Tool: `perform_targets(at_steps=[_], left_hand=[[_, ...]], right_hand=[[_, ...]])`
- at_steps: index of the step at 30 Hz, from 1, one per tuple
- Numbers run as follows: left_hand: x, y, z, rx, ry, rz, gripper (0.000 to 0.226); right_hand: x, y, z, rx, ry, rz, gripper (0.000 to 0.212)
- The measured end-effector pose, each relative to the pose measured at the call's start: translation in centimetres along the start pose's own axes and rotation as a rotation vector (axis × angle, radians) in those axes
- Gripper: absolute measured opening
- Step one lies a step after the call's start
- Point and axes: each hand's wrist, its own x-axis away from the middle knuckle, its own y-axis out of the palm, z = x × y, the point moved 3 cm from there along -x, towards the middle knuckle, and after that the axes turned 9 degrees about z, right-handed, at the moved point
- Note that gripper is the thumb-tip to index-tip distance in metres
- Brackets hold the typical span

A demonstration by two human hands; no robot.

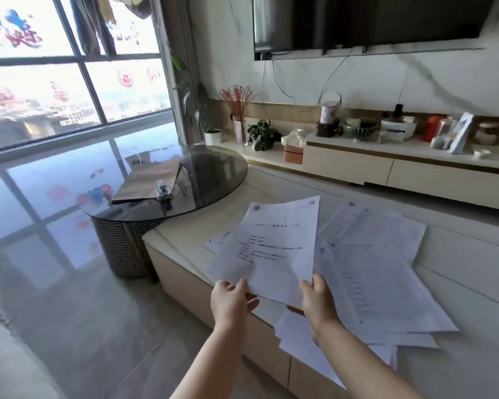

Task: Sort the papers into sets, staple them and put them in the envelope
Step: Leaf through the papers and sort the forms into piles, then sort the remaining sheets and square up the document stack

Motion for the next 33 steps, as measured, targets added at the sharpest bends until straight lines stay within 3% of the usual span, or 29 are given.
perform_targets(at_steps=[2,6,9,12,19,22,25,28,33], left_hand=[[-3.4,0.5,0.4,-0.018,0.015,0.046,0.016],[-9.6,1.4,0.0,-0.110,0.040,0.040,0.005],[-13.6,2.0,-1.1,-0.235,0.067,0.096,0.011],[-16.5,2.5,-2.1,-0.377,0.094,0.153,0.017],[-19.3,3.3,-5.0,-0.398,0.019,0.213,0.016],[-18.1,3.2,-4.8,-0.216,-0.051,0.226,0.018],[-14.9,3.0,-4.0,-0.068,-0.079,0.266,0.043],[-10.4,3.7,-3.4,-0.145,0.007,0.227,0.042],[-1.9,9.0,-4.6,-0.360,0.252,-0.061,0.034]], right_hand=[[-2.5,1.7,0.1,0.002,0.048,-0.073,0.010],[-7.0,4.5,0.8,-0.047,0.164,-0.197,0.011],[-9.7,6.5,1.6,-0.006,0.162,-0.292,0.011],[-11.8,7.8,2.4,0.041,0.112,-0.297,0.012],[-13.1,8.5,5.0,0.031,0.213,-0.335,0.011],[-12.7,6.7,5.0,-0.014,0.239,-0.329,0.014],[-12.0,3.2,4.5,-0.023,0.228,-0.312,0.014],[-11.3,-1.6,3.6,0.008,0.184,-0.292,0.014],[-11.1,-10.7,3.0,0.093,0.125,-0.175,0.011]])
